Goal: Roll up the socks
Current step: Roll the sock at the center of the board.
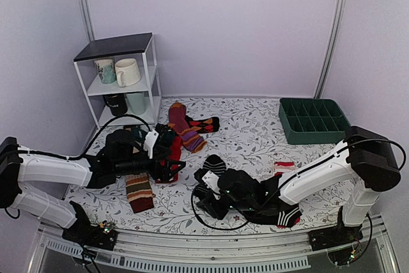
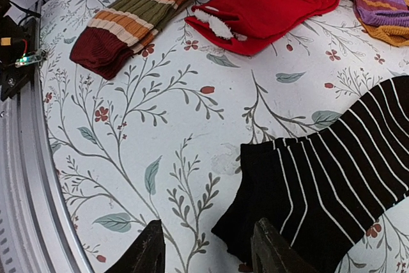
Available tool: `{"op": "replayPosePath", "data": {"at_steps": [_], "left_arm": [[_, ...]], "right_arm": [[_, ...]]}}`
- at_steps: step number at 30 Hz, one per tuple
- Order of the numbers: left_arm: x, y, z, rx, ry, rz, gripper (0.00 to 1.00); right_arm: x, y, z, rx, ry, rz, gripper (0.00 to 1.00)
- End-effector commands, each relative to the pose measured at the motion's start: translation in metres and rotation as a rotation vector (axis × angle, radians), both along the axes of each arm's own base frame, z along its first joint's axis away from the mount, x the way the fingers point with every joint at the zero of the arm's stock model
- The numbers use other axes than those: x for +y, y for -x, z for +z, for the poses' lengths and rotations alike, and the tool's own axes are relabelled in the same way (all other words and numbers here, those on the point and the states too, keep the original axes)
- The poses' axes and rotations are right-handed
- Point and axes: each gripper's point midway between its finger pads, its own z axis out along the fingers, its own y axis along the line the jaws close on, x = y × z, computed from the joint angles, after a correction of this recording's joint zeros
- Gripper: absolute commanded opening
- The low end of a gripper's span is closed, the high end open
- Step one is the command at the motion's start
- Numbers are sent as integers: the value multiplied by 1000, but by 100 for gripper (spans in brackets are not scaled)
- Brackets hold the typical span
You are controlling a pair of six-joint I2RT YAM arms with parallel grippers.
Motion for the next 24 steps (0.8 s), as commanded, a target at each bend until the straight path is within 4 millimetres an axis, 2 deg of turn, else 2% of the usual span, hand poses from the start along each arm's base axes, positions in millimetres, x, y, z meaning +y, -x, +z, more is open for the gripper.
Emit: {"op": "replayPosePath", "data": {"at_steps": [1, 4, 12, 20, 24], "left_arm": [[1, -1, 5, -22, 17, -6, 89], [1, -1, 5, -24, 16, -4, 89], [2, -1, 5, -27, 16, 2, 89], [2, 0, 5, -22, 18, -4, 89], [2, 1, 5, -21, 20, -7, 89]], "right_arm": [[4, -10, -8, -38, 26, -30, 44], [0, -11, -15, -41, 53, -37, 39], [-5, -8, -31, -23, 87, -39, 39], [-18, -13, -53, -20, 170, -80, 47], [-25, -12, -59, -13, 197, -96, 42]]}}
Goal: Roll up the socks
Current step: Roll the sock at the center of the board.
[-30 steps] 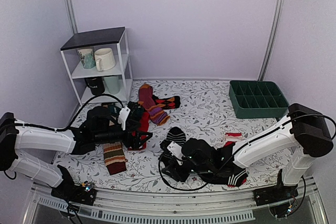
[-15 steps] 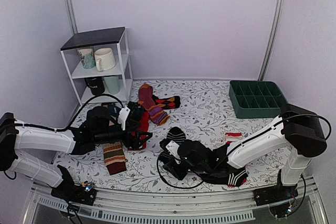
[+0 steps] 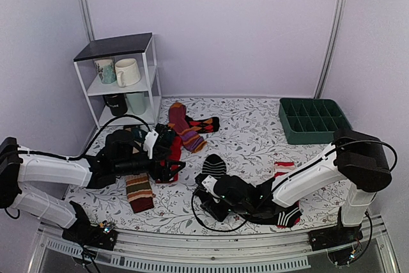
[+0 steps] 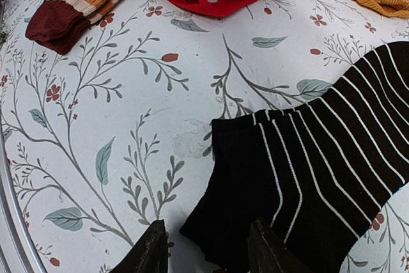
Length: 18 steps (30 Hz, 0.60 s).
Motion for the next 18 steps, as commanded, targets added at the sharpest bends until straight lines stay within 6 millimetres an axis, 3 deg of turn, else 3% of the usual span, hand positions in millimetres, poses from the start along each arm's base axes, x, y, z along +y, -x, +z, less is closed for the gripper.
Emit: {"op": "replayPosePath", "data": {"at_steps": [1, 4, 9, 13, 18], "left_arm": [[1, 0, 6, -22, 20, -8, 89], [2, 0, 7, -24, 20, -5, 89], [5, 3, 6, -30, 23, -2, 90], [2, 10, 5, -34, 30, -44, 87], [-6, 36, 6, -27, 67, -186, 70]], "right_arm": [[-19, -1, -28, 12, 103, -44, 38], [-27, -1, -37, 16, 144, -59, 28], [-32, 3, -42, 38, 184, -40, 0], [-30, 9, -37, 72, 173, -11, 0], [-36, 15, -31, 243, 120, 27, 0]]}}
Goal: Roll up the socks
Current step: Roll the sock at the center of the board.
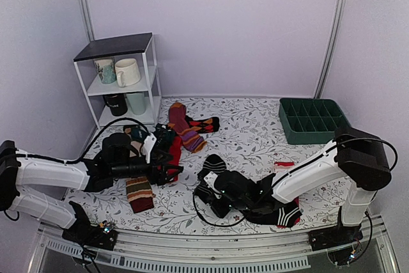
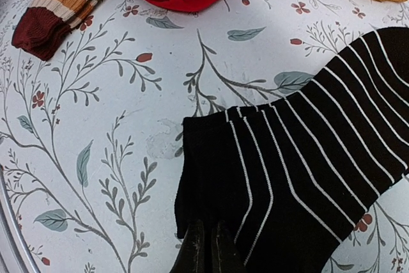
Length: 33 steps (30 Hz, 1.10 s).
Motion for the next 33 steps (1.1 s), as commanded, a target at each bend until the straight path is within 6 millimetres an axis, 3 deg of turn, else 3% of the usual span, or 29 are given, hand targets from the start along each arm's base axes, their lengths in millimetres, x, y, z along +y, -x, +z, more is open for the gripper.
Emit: {"op": "replayPosePath", "data": {"at_steps": [1, 6, 13, 19, 28, 33], "left_arm": [[-6, 25, 6, -17, 51, -142, 68], [-7, 50, 3, -18, 71, -266, 62], [-15, 75, 0, -9, 85, -414, 65], [-29, 75, -20, 44, 26, -448, 64], [-66, 72, -36, -9, -74, -511, 64], [-79, 74, -57, 37, -122, -548, 54]], "right_arm": [[-31, 23, -24, 248, 75, 61, 0], [-42, 27, -18, 403, 27, 71, 0], [-48, 24, -27, 521, 16, 34, 0], [-56, 22, -35, 637, 34, -8, 0], [-64, 23, -46, 780, 74, -52, 0], [-65, 22, -50, 824, 73, -60, 0]]}}
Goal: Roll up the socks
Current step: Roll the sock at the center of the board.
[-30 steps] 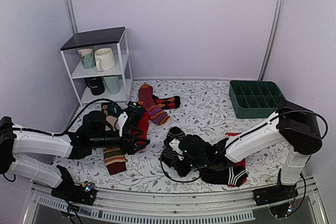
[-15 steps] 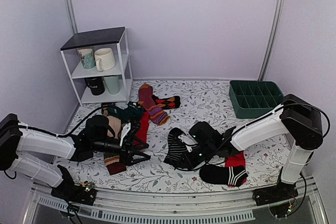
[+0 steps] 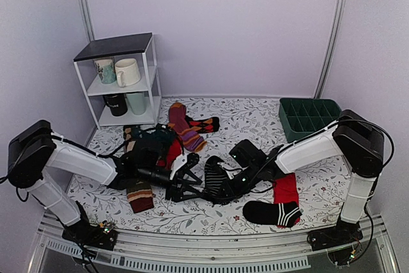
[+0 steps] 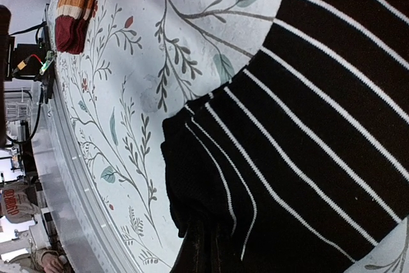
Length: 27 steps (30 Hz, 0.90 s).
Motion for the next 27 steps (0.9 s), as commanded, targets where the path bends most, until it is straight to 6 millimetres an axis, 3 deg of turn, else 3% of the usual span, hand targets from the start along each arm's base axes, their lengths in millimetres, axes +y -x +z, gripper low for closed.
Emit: {"op": "replayPosePath", "data": {"at_steps": [1, 11, 19, 27], "left_arm": [[-9, 8, -24, 9, -66, -39, 54], [-23, 3, -48, 17, -91, -23, 55], [-29, -2, -52, -27, -93, -2, 60], [-33, -3, -69, -28, -122, -10, 58]], "right_arm": [[-36, 21, -47, 150, 188, -21, 0], [-45, 23, -55, 222, 210, -29, 0], [-47, 27, -52, 274, 208, -19, 0], [-48, 25, -52, 302, 208, -13, 0]]}}
